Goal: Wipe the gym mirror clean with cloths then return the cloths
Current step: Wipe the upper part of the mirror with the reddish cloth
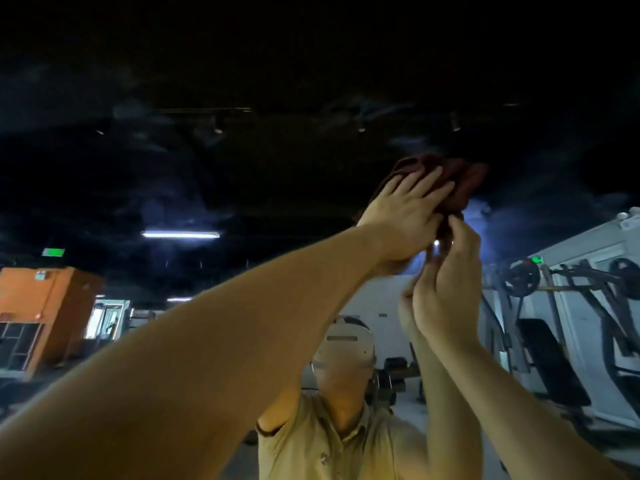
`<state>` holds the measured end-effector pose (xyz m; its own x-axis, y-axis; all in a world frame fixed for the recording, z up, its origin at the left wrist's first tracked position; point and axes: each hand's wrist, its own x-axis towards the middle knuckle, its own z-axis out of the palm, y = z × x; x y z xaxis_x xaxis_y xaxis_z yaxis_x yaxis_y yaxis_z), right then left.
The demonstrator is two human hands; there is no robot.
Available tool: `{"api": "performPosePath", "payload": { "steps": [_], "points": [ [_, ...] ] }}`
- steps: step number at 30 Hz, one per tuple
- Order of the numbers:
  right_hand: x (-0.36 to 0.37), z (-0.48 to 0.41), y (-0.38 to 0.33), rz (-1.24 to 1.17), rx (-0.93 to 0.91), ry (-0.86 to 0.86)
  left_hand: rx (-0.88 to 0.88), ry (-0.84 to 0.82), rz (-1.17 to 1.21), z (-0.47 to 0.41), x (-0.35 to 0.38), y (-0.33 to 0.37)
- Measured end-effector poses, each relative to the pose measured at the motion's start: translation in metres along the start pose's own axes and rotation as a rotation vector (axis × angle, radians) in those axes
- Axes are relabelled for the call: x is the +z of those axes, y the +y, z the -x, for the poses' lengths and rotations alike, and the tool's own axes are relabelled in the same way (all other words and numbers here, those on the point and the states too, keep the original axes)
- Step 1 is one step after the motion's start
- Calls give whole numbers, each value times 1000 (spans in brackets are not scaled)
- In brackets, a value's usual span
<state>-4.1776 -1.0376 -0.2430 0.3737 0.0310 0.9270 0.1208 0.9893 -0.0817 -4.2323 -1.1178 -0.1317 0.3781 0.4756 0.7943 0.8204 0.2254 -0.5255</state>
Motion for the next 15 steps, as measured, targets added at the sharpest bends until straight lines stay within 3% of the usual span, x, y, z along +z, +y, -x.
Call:
{"api": "performPosePath", "payload": {
  "steps": [2, 7, 11, 15],
  "points": [
    [1, 4, -3, 80, -70, -57, 29, 20, -51, 21, 0, -21],
    [9, 32, -19, 333, -416, -293, -232, 139, -84, 112, -5, -118],
    [16, 45, -22, 411, -445, -317, -456, 133, -100, 213, -9, -186],
    [16, 51, -21, 524, -354, -313, -752, 177, -74, 296, -10, -210]
  ]
}}
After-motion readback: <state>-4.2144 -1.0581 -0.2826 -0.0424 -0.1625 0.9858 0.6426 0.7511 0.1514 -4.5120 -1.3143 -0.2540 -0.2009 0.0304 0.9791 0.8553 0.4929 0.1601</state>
